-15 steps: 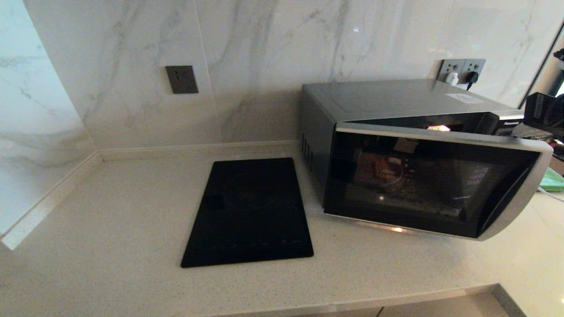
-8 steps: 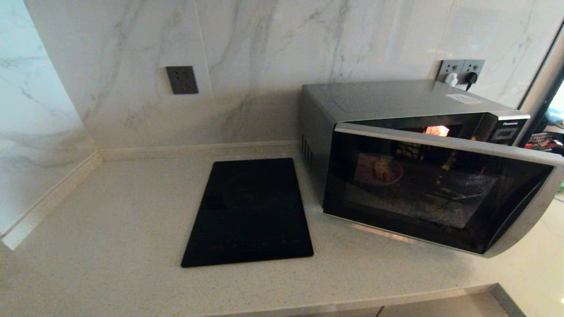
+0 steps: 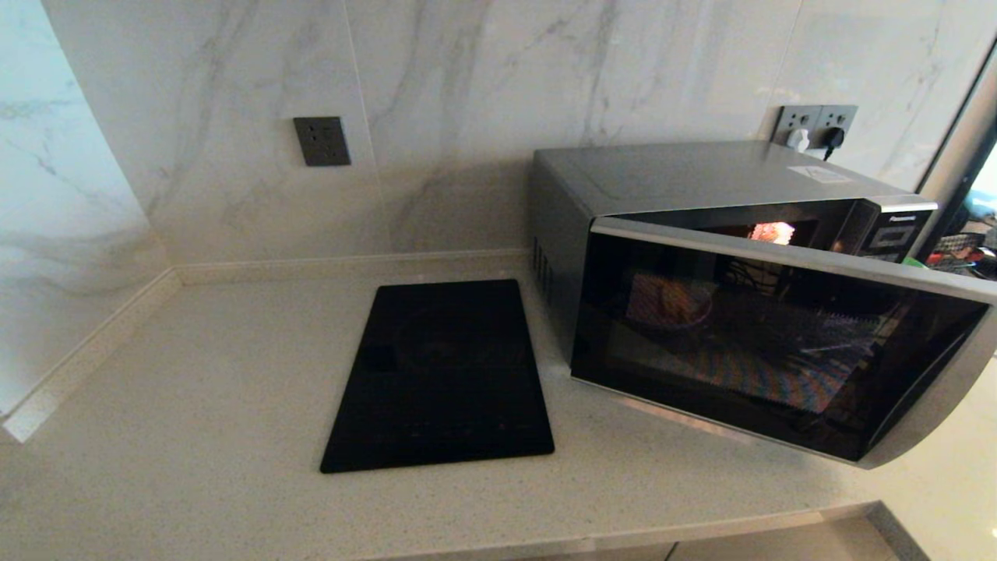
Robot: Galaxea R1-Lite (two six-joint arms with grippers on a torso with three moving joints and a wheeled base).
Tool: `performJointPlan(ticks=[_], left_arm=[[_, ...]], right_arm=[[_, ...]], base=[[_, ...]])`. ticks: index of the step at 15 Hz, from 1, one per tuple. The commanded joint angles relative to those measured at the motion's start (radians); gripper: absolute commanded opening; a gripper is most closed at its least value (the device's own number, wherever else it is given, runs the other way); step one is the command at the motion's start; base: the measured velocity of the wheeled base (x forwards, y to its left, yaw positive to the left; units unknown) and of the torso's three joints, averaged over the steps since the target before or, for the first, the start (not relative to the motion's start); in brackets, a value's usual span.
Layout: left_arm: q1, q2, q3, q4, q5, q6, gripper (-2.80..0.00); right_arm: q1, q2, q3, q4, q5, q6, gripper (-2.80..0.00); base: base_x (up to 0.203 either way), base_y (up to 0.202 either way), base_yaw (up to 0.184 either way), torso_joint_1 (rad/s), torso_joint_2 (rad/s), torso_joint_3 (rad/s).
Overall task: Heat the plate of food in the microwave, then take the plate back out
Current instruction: Open the microwave oven
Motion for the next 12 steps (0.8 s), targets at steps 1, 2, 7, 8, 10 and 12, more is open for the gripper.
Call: performJointPlan(ticks=[1,2,7,8,10,12], left_arm=[[0.000,0.002,0.000,-0.001,0.000,-0.001,-2.80],[0.000,0.001,0.000,-0.001,0.000,-0.001,-2.80],[0.000,0.000,0.000,-0.001,0.000,-0.001,-2.80],[0.000,0.002,0.000,-0.001,0.000,-0.001,-2.80],[0.000,0.002,0.000,-0.001,0.000,-0.001,-2.80],[0.000,0.002,0.000,-0.001,0.000,-0.001,-2.80]], right_arm=[[-0.005,0.065,0.000,-0.071,0.000,0.017,-2.80],[-0.004,0.082,0.002,-0.079,0.000,0.019,-2.80],[-0.004,0.147,0.004,-0.107,0.003,0.019,-2.80],[-0.004,0.153,0.003,-0.107,0.003,0.019,-2.80],[-0.003,0.155,0.013,-0.105,0.006,0.019,-2.80],[0.000,0.142,0.034,-0.100,0.010,0.018,-2.80]], base=[[0.000,0.000,0.000,0.000,0.00,0.000],[0.000,0.000,0.000,0.000,0.00,0.000],[0.000,0.000,0.000,0.000,0.00,0.000],[0.000,0.000,0.000,0.000,0.00,0.000],[0.000,0.000,0.000,0.000,0.00,0.000],[0.000,0.000,0.000,0.000,0.00,0.000]])
